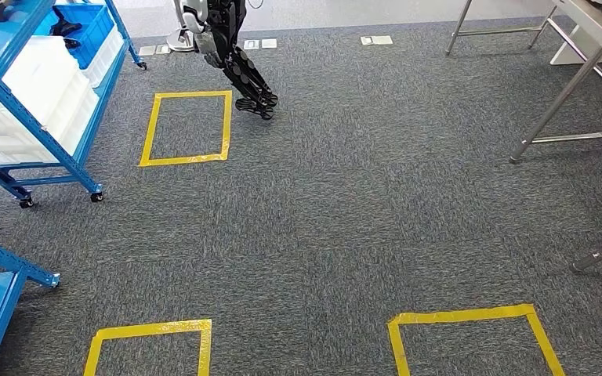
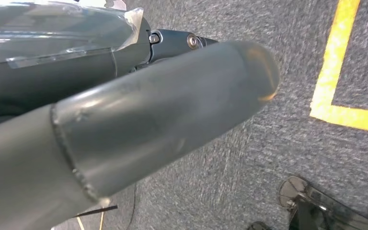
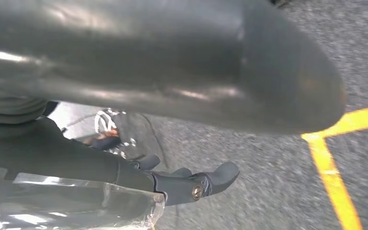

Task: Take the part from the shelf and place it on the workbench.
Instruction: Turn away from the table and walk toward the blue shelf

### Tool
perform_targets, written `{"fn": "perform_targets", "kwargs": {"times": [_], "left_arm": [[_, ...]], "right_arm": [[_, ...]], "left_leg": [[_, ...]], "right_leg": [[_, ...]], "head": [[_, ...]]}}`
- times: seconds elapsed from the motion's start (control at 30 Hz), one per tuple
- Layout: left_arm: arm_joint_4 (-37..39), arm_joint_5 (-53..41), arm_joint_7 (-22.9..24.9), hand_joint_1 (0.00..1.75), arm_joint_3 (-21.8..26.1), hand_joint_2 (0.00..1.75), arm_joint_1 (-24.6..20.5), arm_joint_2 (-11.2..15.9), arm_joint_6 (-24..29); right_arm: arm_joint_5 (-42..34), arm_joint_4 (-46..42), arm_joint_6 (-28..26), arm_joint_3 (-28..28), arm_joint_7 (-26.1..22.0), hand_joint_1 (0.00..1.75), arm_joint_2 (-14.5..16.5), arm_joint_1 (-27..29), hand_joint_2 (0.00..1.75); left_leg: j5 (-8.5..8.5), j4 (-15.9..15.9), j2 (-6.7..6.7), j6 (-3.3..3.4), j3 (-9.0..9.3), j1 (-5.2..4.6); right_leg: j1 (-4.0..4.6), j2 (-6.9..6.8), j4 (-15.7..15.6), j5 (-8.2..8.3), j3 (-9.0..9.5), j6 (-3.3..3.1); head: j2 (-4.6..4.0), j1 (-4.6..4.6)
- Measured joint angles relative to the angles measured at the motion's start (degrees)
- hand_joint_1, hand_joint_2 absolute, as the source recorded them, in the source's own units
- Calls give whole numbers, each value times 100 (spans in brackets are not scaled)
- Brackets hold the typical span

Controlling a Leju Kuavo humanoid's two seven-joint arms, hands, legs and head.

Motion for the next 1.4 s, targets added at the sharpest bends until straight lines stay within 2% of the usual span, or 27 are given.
{"fn": "perform_targets", "kwargs": {"times": [0.07, 0.1, 0.13, 0.17, 0.27, 0.33, 0.43, 0.5, 0.57, 0.6, 0.63, 0.67, 0.7, 0.77, 0.8, 0.83, 0.87, 0.9, 0.97, 1.0, 1.07, 1.1, 1.13, 1.2, 1.27, 1.33, 1.4], "left_arm": [[1, -82, -3, 0, -39, 0, -4, 0, -4], [1, -148, -12, 0, -71, 0, 0, 2, -9], [1, -217, -33, 0, -112, 0, 7, 8, -12], [1, -274, -68, 0, -150, 0, 10, 19, -10], [-3, -415, -240, 0, -247, 0, -6, 63, 34], [-4, -562, -355, 0, -329, 0, -20, 86, 105], [-4, -699, -415, 0, -464, 0, -23, 118, 253], [-4, -675, -413, 0, -500, 0, -30, 129, 351], [-4, -630, -396, 0, -504, 0, -43, 133, 431], [-4, -616, -387, 0, -504, 0, -45, 133, 458], [-4, -602, -381, 0, -505, 0, -43, 132, 482], [-4, -593, -387, 0, -505, 0, -42, 130, 506], [-4, -588, -402, 0, -504, 0, -41, 126, 528], [-5, -584, -465, 0, -504, 0, -51, 117, 562], [-6, -580, -507, 0, -504, 0, -59, 109, 570], [-6, -574, -549, 0, -504, 0, -63, 101, 575], [-5, -566, -590, 0, -505, 0, -60, 92, 577], [-4, -558, -631, 0, -505, 0, -49, 85, 581], [-3, -555, -696, 0, -505, 0, -30, 73, 598], [-3, -564, -720, 0, -505, 0, -33, 68, 608], [-4, -582, -748, 0, -505, 0, -49, 56, 618], [-4, -588, -756, 0, -505, 0, -54, 51, 620], [-4, -587, -762, 0, -505, 0, -54, 48, 625], [-4, -561, -780, 0, -503, 0, -53, 45, 649], [-4, -511, -796, 0, -491, 0, -69, 46, 683], [-4, -457, -801, 0, -455, 0, -83, 46, 713], [-4, -419, -802, 0, -417, 0, -78, 46, 734]], "right_arm": [[24, 3, -38, 3, 49, 0, 1, 2, 0], [38, 4, -68, 6, 79, 0, 3, 3, 0], [52, 5, -103, 9, 100, 0, 8, 1, 0], [65, 5, -136, 16, 100, 0, 16, -3, 0], [126, 5, -194, 54, -20, 0, 55, -17, 0], [166, 8, -207, 80, -120, 0, 74, -15, 0], [216, 14, -215, 102, -218, 0, 93, -17, 0], [271, 14, -210, 127, -261, 0, 98, -29, 0], [315, 16, -194, 157, -270, 0, 98, -29, 0], [332, 19, -187, 168, -261, 0, 97, -23, 0], [351, 21, -186, 177, -242, 0, 96, -17, 0], [367, 22, -191, 185, -217, 0, 98, -14, 0], [378, 23, -196, 192, -192, 0, 102, -16, 0], [389, 23, -204, 202, -152, 0, 115, -22, 0], [390, 25, -206, 205, -142, 0, 120, -21, 0], [388, 26, -208, 209, -136, 0, 122, -18, 0], [380, 28, -214, 211, -133, 0, 122, -16, 0], [373, 29, -225, 213, -133, 0, 120, -12, 0], [364, 29, -250, 213, -142, 0, 104, -10, 0], [368, 29, -264, 213, -151, 0, 92, -5, 0], [375, 29, -282, 213, -163, 0, 63, 2, 0], [377, 29, -289, 213, -171, 0, 51, 3, 0], [378, 29, -290, 213, -186, 0, 44, 1, 0], [389, 29, -290, 213, -258, 0, 38, -9, 0], [420, 29, -288, 216, -349, 0, 42, -17, 0], [460, 30, -273, 225, -416, 0, 54, -17, 0], [480, 31, -258, 235, -452, 0, 69, -11, 0]], "left_leg": [[-387, 835, 76, -7, -343, -11], [-482, 1116, 82, -12, -453, -10], [-466, 1188, 93, -12, -462, -10], [-324, 994, 116, -8, -343, -10], [213, -144, 320, 42, 272, -39], [284, -406, 388, 79, 404, -89], [300, -501, 221, 133, 414, -84], [283, -631, 89, 204, 456, -41], [282, -672, 3, 254, 436, -36], [290, -672, -34, 263, 424, -34], [296, -672, -79, 267, 419, -30], [301, -671, -132, 265, 422, -23], [305, -670, -189, 261, 430, -11], [311, -662, -308, 233, 433, 6], [323, -651, -352, 208, 413, 10], [341, -644, -387, 175, 382, 10], [372, -642, -423, 133, 346, 13], [391, -649, -463, 94, 317, 21], [305, -559, -360, 39, 226, 13], [142, -271, -218, 24, 88, 2], [-249, 591, 45, 6, -313, -12], [-401, 1019, 104, 1, -513, -12], [-428, 1191, 113, 8, -593, -13], [-105, 716, 152, 70, -339, -36], [273, -157, 332, 181, 126, -121], [355, -492, 434, 247, 300, -205], [377, -548, 335, 284, 307, -210]], "right_leg": [[34, -94, -12, 7, 0, -43], [46, -142, -15, 9, -2, -49], [52, -182, -14, 6, -1, -50], [54, -217, -11, -2, 10, -56], [78, -299, 19, -62, 44, -65], [118, -348, 68, -84, 16, -48], [111, -365, 163, -140, -73, -28], [74, -232, 625, -371, -354, -31], [48, -123, 1516, -670, -824, -31], [41, -104, 1876, -751, -1012, -11], [34, -93, 2033, -747, -1103, 26], [24, -81, 1922, -651, -1061, 77], [7, -56, 1589, -484, -905, 131], [-49, 201, 675, -127, -446, 225], [-68, 320, 371, -26, -292, 247], [-75, 411, 212, 16, -211, 255], [-57, 405, 198, 17, -192, 252], [-55, 332, 188, 21, -201, 248], [-67, 192, 128, 27, -173, 221], [-73, 104, 89, 30, -160, 186], [-37, -48, 62, 26, -146, 121], [-11, -129, 60, 24, -145, 99], [5, -193, 60, 17, -143, 90], [27, -303, 60, -6, -115, 62], [48, -391, 67, -43, -85, 31], [61, -470, 94, -60, -109, 27], [69, -543, 109, -76, -151, 37]], "head": [[0, -20], [0, -21], [0, -24], [0, -26], [0, -26], [0, -22], [0, -20], [0, 2], [0, 21], [0, 22], [0, 22], [0, 22], [0, 21], [0, 31], [0, 36], [0, 40], [0, 42], [0, 41], [0, 24], [0, 3], [0, -36], [0, -43], [0, -44], [0, -43], [0, -41], [0, -46], [0, -57]]}}
